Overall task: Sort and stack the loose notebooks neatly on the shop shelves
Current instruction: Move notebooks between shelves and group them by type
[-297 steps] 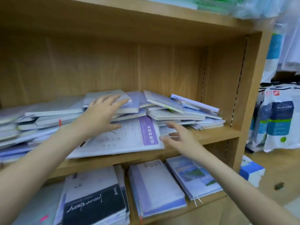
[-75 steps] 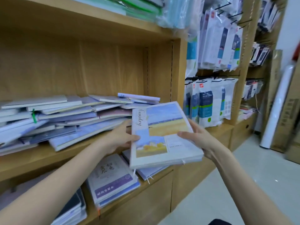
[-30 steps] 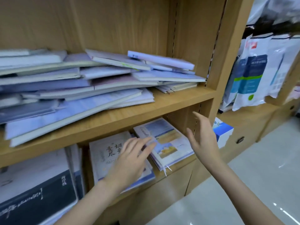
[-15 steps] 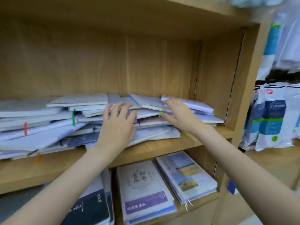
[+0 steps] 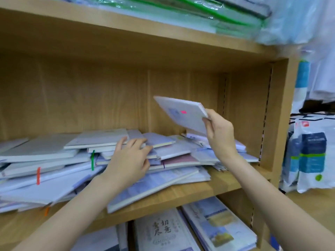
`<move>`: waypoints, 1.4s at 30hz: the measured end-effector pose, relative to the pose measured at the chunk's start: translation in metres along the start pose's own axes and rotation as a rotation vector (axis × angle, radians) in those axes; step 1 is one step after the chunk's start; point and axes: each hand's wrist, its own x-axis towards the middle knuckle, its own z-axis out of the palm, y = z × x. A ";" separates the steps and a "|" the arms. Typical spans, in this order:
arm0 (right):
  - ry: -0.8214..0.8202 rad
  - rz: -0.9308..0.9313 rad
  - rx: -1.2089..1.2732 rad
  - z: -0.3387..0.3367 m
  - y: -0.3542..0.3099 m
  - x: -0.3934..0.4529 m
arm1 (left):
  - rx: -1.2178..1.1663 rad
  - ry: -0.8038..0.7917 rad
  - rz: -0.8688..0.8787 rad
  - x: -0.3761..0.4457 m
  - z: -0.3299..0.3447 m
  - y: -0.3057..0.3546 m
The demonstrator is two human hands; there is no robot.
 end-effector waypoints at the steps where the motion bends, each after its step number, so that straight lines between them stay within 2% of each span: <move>1: 0.046 -0.019 -0.047 -0.008 0.002 0.007 | -0.015 -0.049 -0.006 0.003 -0.005 0.003; 4: 0.064 0.005 -0.218 -0.022 0.027 0.018 | -0.036 -0.192 -0.021 0.012 -0.006 0.007; 6: 0.011 0.009 -0.396 -0.028 0.056 0.007 | -0.059 -0.198 -0.022 0.018 -0.005 0.013; 9: -0.242 0.014 -0.759 -0.031 0.105 -0.035 | -0.105 -0.209 -0.092 0.025 -0.003 0.019; 12: -0.617 0.251 -0.930 -0.035 0.116 -0.060 | -0.056 -0.255 -0.145 0.032 -0.001 0.026; 13: -0.677 0.315 -0.946 -0.035 0.113 -0.060 | -0.027 -0.264 -0.148 0.034 0.001 0.029; 15: -0.665 0.364 -0.920 -0.036 0.104 -0.056 | 0.033 -0.267 -0.142 0.037 0.006 0.034; 16: -0.604 0.360 -0.859 -0.036 0.099 -0.053 | 0.059 -0.250 -0.136 0.038 0.009 0.035; 19: -0.441 0.168 -0.467 -0.037 0.082 -0.048 | 0.065 -0.148 -0.114 0.042 0.010 0.031; 21: -0.463 -0.018 -0.239 -0.035 0.061 -0.049 | 0.030 -0.097 -0.130 0.049 0.004 0.025; 24: -0.599 -0.101 -0.085 -0.027 0.042 -0.053 | -0.001 -0.071 -0.171 0.060 -0.005 0.018; 27: -0.720 -0.074 -0.145 -0.019 0.040 -0.061 | -0.056 -0.064 -0.206 0.067 -0.010 0.017; 32: -0.767 0.012 -0.382 -0.003 0.029 -0.063 | -0.071 -0.087 -0.231 0.067 -0.014 0.019; 36: -0.877 -0.056 -0.522 -0.001 0.024 -0.046 | -0.076 -0.125 -0.232 0.064 -0.012 0.019; 42: -0.788 -0.045 -0.489 -0.017 0.027 0.010 | -0.123 -0.109 -0.231 0.069 -0.011 0.012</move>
